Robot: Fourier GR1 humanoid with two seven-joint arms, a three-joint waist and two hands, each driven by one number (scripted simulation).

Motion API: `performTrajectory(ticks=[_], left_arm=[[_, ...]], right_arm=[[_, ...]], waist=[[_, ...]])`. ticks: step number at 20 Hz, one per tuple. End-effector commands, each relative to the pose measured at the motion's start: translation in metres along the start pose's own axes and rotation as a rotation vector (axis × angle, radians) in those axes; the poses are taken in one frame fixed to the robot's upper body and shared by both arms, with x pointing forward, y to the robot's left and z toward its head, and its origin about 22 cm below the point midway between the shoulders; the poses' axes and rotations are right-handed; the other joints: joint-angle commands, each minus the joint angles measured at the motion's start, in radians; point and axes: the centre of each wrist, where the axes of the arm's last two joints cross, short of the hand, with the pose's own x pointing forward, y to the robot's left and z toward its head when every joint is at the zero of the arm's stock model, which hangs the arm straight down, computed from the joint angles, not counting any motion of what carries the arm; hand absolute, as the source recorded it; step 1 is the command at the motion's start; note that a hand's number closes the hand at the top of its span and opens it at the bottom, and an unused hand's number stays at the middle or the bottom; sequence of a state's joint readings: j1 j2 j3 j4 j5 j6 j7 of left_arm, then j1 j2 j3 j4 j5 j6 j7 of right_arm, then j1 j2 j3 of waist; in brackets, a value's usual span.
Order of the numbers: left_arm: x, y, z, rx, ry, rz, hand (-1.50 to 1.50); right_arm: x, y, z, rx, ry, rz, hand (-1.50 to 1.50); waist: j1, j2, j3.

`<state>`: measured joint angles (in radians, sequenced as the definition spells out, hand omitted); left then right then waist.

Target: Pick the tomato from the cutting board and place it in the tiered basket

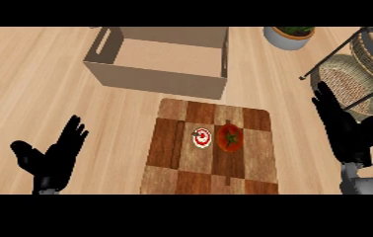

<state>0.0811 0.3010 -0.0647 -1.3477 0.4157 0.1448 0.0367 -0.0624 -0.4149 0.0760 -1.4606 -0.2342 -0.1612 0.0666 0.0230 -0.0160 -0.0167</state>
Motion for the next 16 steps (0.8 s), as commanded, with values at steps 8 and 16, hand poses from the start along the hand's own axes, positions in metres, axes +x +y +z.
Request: performTrajectory(ticks=[8,16], left_arm=[[0.077,0.026,-0.015,0.069,-0.345,-0.391,0.00],[0.103,-0.010,-0.030,0.050,-0.384,-0.482,0.00]], right_arm=[[-0.051,0.007,0.041,-0.523,0.051,0.023,1.50],[-0.020,0.090,0.122,-0.778,-0.095,-0.110,-1.50]], waist=[[-0.114,0.022,0.011],[-0.049,0.013,0.015]])
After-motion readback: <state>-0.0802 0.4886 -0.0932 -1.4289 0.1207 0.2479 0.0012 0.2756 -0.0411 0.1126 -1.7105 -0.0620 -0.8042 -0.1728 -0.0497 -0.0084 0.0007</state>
